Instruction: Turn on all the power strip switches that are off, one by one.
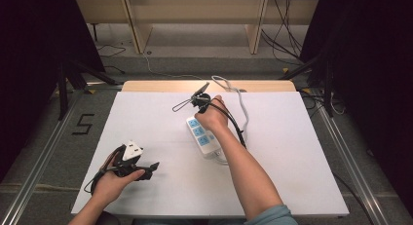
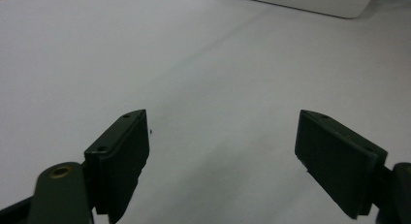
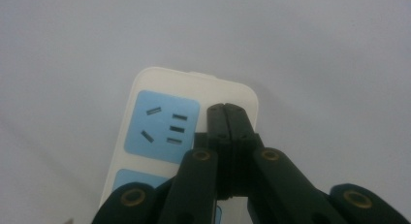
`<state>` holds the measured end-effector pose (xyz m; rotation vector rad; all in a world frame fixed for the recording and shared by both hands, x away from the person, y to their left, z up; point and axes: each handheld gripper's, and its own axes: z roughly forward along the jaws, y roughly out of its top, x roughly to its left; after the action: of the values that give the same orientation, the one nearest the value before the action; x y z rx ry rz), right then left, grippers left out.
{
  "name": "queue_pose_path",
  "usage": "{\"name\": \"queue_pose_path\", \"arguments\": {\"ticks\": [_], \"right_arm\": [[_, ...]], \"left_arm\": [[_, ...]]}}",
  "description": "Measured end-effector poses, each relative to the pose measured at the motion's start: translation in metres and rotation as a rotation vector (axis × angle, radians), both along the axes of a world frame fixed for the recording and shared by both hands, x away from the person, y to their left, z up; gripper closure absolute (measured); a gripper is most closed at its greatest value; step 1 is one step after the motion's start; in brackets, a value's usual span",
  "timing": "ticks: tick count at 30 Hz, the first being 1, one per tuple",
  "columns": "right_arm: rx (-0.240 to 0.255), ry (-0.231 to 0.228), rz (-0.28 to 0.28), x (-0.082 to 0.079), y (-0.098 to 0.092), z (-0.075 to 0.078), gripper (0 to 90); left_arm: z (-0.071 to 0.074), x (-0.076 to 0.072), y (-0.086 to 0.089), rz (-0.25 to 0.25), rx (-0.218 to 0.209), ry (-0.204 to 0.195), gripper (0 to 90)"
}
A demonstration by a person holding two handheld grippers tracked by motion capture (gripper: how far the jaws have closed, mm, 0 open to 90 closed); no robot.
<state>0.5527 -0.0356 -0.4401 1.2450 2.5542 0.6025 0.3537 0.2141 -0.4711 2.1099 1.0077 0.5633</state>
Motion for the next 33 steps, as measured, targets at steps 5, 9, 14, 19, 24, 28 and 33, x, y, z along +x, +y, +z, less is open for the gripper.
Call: {"name": "queue_pose_path", "arguments": {"ticks": [5, 9, 14, 19, 24, 28, 33], "right_arm": [[0.026, -0.036, 0.017, -0.002, -0.004, 0.007, 90.0], [0.011, -0.033, 0.027, -0.004, -0.008, 0.013, 90.0], [0.016, -0.032, 0.034, -0.008, -0.016, 0.015, 90.0], [0.024, -0.024, 0.033, -0.012, -0.024, 0.016, 88.8], [0.045, -0.027, 0.033, -0.017, -0.032, 0.017, 88.7], [0.055, -0.020, 0.032, -0.023, -0.037, 0.019, 87.0], [0.071, -0.009, 0.026, -0.031, -0.047, 0.020, 85.2]], "left_arm": [[0.000, 0.001, 0.001, 0.000, 0.001, 0.004, 19.8], [-0.001, 0.001, 0.000, -0.002, 0.003, 0.004, 19.8], [-0.001, 0.001, 0.000, -0.002, 0.003, 0.003, 19.8], [-0.001, 0.001, 0.000, -0.003, 0.004, 0.004, 19.8], [-0.001, 0.001, -0.001, 0.003, 0.000, 0.005, 19.8], [-0.001, 0.001, -0.001, 0.002, 0.002, 0.006, 19.8], [-0.001, 0.001, -0.001, -0.001, 0.003, 0.006, 19.9]]}}
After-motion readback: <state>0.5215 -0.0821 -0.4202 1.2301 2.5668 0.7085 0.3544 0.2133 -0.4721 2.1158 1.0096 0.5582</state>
